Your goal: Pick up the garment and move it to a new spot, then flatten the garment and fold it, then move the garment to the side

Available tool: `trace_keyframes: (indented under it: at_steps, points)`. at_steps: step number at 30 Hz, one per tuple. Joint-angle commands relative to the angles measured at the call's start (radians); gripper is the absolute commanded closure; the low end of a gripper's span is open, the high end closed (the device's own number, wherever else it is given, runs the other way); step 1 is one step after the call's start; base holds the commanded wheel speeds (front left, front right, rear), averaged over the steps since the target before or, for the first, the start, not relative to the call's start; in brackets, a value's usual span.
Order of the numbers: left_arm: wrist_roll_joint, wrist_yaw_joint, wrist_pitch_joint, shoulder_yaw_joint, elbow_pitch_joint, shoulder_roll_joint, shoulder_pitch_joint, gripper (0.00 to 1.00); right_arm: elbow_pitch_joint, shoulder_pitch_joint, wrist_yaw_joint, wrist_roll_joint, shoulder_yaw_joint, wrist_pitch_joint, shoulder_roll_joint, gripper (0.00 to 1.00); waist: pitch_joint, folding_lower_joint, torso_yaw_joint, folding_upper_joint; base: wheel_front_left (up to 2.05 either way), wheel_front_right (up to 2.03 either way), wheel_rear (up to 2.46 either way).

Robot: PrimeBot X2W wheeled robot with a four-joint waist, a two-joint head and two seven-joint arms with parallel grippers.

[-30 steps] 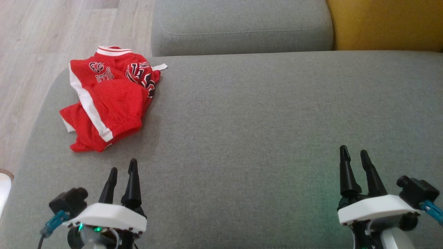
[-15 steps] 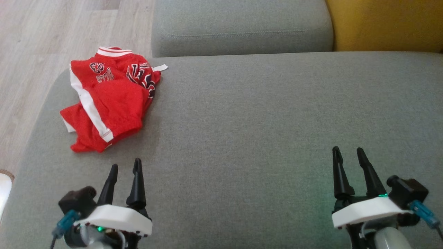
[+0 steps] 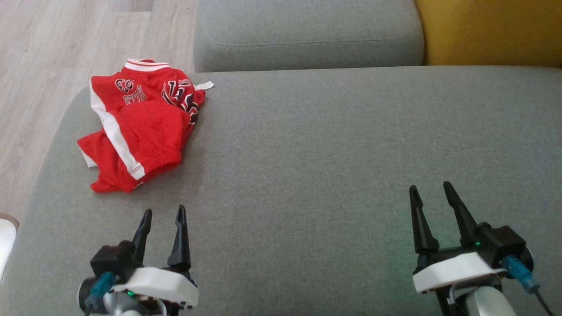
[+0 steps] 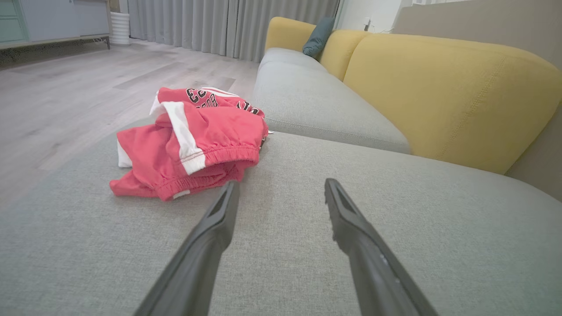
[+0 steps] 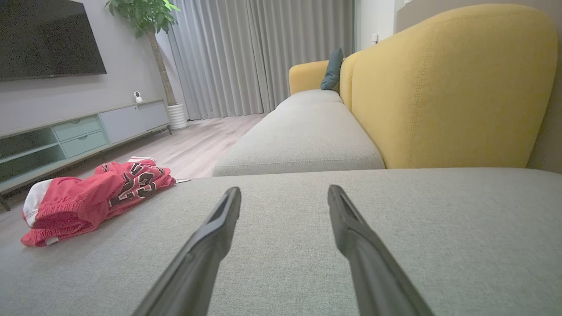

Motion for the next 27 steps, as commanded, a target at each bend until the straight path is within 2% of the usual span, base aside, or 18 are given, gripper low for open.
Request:
trace_keyframes:
  at_steps: [1,9,27]
  points:
    - [0.033,0.009,-0.014,0.019,-0.040,0.014,-0.035,0.00,-0.039,-0.047,0.007,-0.034,0.026,-0.017,-0.009,0.00,0.000,0.0000,0.000,0.0000,0.00,0.00,0.00]
    - [0.122,0.022,-0.038,0.010,-0.047,0.015,-0.033,0.00,-0.038,-0.049,0.008,-0.114,0.024,-0.041,-0.010,0.00,0.000,0.0000,0.002,0.0000,0.00,0.00,0.00]
    - [0.109,0.026,-0.038,0.014,-0.033,0.015,-0.039,0.00,-0.005,-0.060,0.008,-0.068,0.003,-0.041,-0.010,0.00,0.001,0.0000,0.003,0.0000,0.00,0.00,0.00]
